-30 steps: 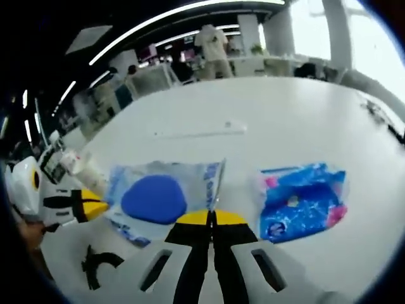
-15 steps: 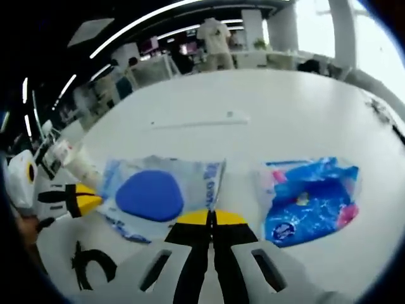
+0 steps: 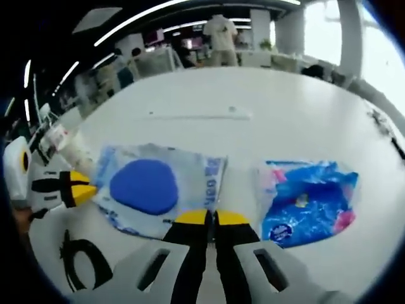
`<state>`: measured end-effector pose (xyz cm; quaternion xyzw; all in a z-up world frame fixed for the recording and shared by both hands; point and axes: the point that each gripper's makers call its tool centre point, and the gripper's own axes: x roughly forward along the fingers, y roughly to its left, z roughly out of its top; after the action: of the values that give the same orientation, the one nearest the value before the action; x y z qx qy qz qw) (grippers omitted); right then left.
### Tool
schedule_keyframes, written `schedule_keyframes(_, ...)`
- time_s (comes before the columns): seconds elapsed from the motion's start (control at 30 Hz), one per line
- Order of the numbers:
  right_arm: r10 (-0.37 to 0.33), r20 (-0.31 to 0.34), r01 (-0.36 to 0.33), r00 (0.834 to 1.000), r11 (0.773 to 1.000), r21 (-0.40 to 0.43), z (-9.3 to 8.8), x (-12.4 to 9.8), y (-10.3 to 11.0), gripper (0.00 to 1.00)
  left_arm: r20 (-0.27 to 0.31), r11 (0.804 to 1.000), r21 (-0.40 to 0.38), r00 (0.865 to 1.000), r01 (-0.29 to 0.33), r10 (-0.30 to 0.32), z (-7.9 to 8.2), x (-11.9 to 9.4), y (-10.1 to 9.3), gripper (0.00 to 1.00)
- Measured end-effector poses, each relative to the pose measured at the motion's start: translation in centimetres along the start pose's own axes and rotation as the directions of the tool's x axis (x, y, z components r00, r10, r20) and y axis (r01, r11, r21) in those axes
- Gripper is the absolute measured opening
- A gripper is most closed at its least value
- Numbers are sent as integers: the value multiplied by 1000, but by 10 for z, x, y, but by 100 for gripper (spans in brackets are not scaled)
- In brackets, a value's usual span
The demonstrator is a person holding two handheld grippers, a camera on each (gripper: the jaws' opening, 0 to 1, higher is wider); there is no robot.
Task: Arrange the tabletop items into an orderly group along one side of the table until the central work area is clear of visible clutter.
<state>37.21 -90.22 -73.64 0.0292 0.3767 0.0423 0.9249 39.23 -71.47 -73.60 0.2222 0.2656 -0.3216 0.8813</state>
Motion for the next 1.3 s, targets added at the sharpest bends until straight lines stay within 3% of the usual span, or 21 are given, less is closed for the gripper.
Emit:
schedule_keyframes(0.23,-28,26,28,999,1000,-1,5,-5,-1,15,-7,1000,-9,1000,-30,30,2,-2,6,13)
schedule_keyframes(0.33,-15,72,10,997,998,66,14,-10,2,23,-12,999,11,999,-34,34,3,-4,8,17)
schedule_keyframes(0.53,-2,106,-3,994,999,45,25,-24,12,27,-10,999,-31,999,-42,42,4,-15,12,27)
schedule_keyframes(0.67,14,128,-21,992,998,52,31,-33,18,30,33,1000,-27,999,-16,17,11,-24,7,31)
schedule_keyframes(0.77,24,136,-32,990,998,55,32,-42,24,38,93,998,-60,996,0,6,24,-32,6,35)
schedule_keyframes(0.83,34,132,-41,991,998,49,31,-47,28,43,103,998,-61,995,9,-2,28,-36,6,41)
schedule_keyframes(0.97,52,127,-60,991,996,59,29,-57,34,53,184,989,-139,983,44,-18,40,-53,3,45)
schedule_keyframes(1.1,94,100,-102,991,991,86,23,-67,44,65,181,990,-130,983,50,-26,37,-69,1,52)
schedule_keyframes(1.17,100,88,-108,991,990,96,20,-71,49,70,200,983,-168,979,79,-45,38,-78,-2,55)
schedule_keyframes(1.3,108,61,-113,992,988,102,11,-79,59,75,230,984,-153,972,91,-54,43,-95,-1,63)
